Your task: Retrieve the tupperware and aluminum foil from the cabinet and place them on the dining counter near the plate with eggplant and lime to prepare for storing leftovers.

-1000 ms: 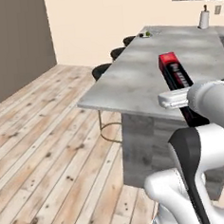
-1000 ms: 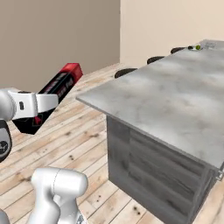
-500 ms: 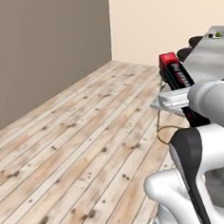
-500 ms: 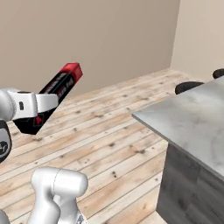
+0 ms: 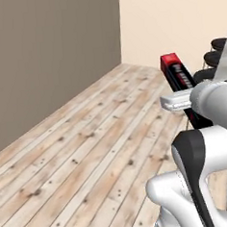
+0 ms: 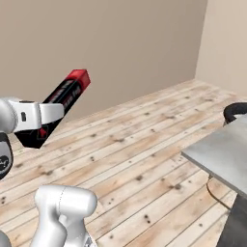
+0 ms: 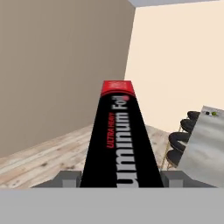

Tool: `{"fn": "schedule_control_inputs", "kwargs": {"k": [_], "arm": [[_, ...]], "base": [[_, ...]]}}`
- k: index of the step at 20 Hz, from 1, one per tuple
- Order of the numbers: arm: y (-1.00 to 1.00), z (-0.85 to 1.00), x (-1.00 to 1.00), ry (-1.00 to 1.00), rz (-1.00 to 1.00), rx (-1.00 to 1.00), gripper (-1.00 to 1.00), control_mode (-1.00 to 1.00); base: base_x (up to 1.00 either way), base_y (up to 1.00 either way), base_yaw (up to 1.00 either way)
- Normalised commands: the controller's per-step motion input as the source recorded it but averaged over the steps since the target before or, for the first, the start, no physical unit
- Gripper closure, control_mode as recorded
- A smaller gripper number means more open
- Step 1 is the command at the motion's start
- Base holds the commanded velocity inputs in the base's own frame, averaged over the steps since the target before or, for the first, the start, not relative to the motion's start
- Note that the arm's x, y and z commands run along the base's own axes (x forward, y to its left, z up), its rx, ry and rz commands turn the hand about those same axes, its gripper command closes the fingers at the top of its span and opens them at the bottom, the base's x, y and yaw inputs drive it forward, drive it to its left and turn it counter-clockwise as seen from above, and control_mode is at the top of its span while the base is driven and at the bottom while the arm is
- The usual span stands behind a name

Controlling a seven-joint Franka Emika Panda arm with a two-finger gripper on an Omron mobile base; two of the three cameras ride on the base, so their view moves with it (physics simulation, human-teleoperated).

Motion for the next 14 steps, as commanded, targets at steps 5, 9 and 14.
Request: {"fn": "schedule_control_inputs", "kwargs": {"k": [5,9,14], "arm": [[0.0,0.0,0.0,0.0,0.0,0.0,1.0,1.0],[0.0,0.0,0.0,0.0,0.0,0.0,1.0,1.0],[0.0,0.0,0.0,0.0,0.0,0.0,1.0,1.0]], "base": [[1.0,0.67,-0.44],[0.89,0.65,-0.55],[0.9,0.63,-0.54]]}}
